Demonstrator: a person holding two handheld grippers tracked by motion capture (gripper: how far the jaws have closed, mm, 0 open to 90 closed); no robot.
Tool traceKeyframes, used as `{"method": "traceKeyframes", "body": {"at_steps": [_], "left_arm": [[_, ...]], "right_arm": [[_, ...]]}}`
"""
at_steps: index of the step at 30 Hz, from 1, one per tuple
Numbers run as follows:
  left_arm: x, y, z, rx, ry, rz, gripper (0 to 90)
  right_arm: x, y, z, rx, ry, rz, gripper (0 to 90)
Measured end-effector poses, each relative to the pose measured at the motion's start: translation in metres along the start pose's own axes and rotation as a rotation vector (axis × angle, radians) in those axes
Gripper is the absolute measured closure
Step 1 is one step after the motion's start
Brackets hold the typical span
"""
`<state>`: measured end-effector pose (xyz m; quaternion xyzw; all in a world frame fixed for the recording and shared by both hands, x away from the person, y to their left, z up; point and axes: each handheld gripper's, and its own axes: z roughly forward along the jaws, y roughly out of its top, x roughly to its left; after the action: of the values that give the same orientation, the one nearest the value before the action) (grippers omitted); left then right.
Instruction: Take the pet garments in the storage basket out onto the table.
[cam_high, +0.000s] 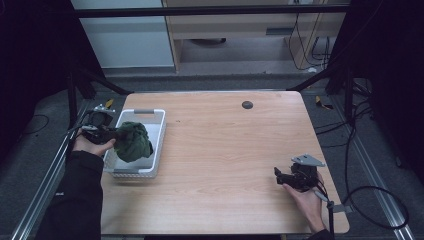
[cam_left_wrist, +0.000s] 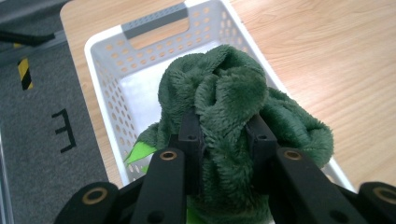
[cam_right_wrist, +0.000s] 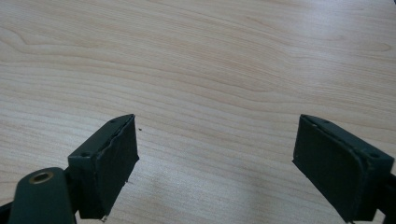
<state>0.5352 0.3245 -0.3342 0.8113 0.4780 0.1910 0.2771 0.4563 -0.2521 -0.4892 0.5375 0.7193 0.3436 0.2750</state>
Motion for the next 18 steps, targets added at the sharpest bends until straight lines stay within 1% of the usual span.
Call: {"method": "traceKeyframes", "body": {"at_steps": [1, 2, 3, 4, 6, 7, 8, 9, 10, 11, 12, 13, 14, 15, 16, 17, 18], "left_arm": [[-0.001, 0.001, -0.004, 0.000, -0.002, 0.012, 72.6], [-0.001, 0.001, -0.004, 0.000, -0.002, 0.012, 72.6], [-0.004, 0.004, -0.011, -0.002, -0.005, 0.029, 72.6], [-0.004, 0.004, -0.011, -0.002, -0.005, 0.029, 72.6], [-0.006, 0.008, -0.022, -0.009, -0.015, 0.055, 72.6], [-0.006, 0.008, -0.022, -0.009, -0.015, 0.055, 72.6], [-0.009, 0.010, -0.029, -0.014, -0.024, 0.071, 72.6], [-0.010, 0.011, -0.033, -0.012, -0.027, 0.083, 72.6], [-0.010, 0.011, -0.033, -0.012, -0.027, 0.083, 72.6], [-0.012, 0.012, -0.036, -0.012, -0.030, 0.097, 72.6], [-0.014, 0.013, -0.039, -0.015, -0.036, 0.106, 72.6], [-0.017, 0.014, -0.046, -0.024, -0.055, 0.127, 72.6], [-0.017, 0.014, -0.046, -0.024, -0.055, 0.127, 72.6], [-0.020, 0.015, -0.049, -0.033, -0.061, 0.136, 72.6], [-0.024, 0.017, -0.054, -0.034, -0.075, 0.158, 72.6], [-0.024, 0.017, -0.054, -0.034, -0.075, 0.158, 72.6], [-0.027, 0.017, -0.058, -0.030, -0.080, 0.179, 72.6]], "right_arm": [[0.000, 0.000, 0.000, -0.001, 0.001, 0.000, 13.8], [0.000, 0.000, -0.001, -0.002, 0.004, 0.004, 13.8], [0.000, 0.000, -0.001, -0.003, 0.004, 0.007, 13.8], [0.000, 0.000, -0.001, -0.003, 0.004, 0.007, 13.8], [0.000, 0.000, -0.001, -0.003, 0.004, 0.005, 13.8], [0.000, 0.000, -0.001, -0.003, 0.004, 0.005, 13.8], [0.000, 0.000, -0.001, -0.005, 0.005, 0.008, 13.8], [0.000, 0.000, -0.001, -0.003, 0.004, 0.006, 13.8], [0.000, -0.001, -0.001, -0.004, 0.003, 0.005, 13.8], [0.000, -0.001, -0.001, -0.004, 0.003, 0.005, 13.8], [-0.001, -0.001, 0.000, -0.004, 0.004, 0.003, 13.9], [-0.001, -0.001, 0.000, -0.005, 0.003, 0.002, 13.9], [-0.001, -0.001, 0.000, -0.005, 0.003, 0.002, 13.9], [-0.001, -0.001, -0.001, -0.007, 0.002, 0.001, 13.9], [-0.001, -0.001, -0.001, -0.007, 0.002, 0.002, 13.9], [-0.001, -0.001, -0.001, -0.007, 0.002, 0.002, 13.9], [-0.001, -0.001, 0.000, -0.007, 0.002, 0.001, 13.9]]}}
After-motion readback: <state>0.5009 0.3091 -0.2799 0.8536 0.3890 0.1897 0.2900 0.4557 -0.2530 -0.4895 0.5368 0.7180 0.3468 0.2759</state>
